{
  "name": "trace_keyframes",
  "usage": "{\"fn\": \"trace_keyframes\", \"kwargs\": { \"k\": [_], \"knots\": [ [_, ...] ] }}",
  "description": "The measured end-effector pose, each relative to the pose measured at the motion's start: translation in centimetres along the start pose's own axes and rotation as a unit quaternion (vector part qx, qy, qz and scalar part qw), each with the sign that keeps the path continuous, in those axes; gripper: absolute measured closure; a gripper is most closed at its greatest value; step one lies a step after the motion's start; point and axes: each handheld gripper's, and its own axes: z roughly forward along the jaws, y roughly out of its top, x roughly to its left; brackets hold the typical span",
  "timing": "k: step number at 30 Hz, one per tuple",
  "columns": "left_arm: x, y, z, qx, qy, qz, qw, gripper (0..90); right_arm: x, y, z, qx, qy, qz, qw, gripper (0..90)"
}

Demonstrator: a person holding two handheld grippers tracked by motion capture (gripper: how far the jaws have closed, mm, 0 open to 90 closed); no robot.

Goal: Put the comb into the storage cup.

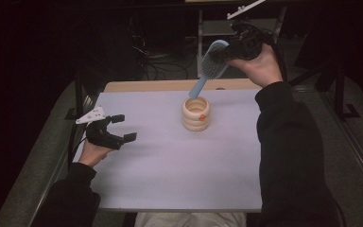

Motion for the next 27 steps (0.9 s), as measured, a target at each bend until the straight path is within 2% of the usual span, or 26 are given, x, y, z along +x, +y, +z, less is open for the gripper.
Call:
{"fn": "trace_keyframes", "kwargs": {
  "k": [2,6,10,16,21,27],
  "knots": [
    [0.1,-0.4,-0.3,-0.004,-0.002,-0.004,1.0,0.0,-0.1,-0.2,0.1,0.003,-0.001,-0.001,1.0,54.6],
    [0.1,-0.9,-1.0,-0.015,-0.002,0.0,0.9999,0.0,-0.4,-0.5,0.4,0.007,-0.003,-0.001,1.0,54.6],
    [0.2,-1.6,-1.4,-0.011,0.004,-0.006,0.9999,0.0,-0.8,-0.9,0.8,0.012,-0.004,0.002,0.9999,54.5],
    [0.5,-2.3,-2.2,-0.019,0.013,-0.013,0.9997,0.0,-1.3,-1.6,1.7,0.016,-0.003,0.007,0.9998,54.4],
    [1.1,-2.8,-2.3,-0.017,0.019,-0.023,0.9994,0.0,-1.7,-2.2,3.0,0.027,-0.002,0.009,0.9996,54.4],
    [1.2,-3.0,-2.7,-0.024,0.022,-0.026,0.9991,0.0,-2.1,-3.2,4.7,0.038,0.005,0.015,0.9991,54.4]
  ]
}}
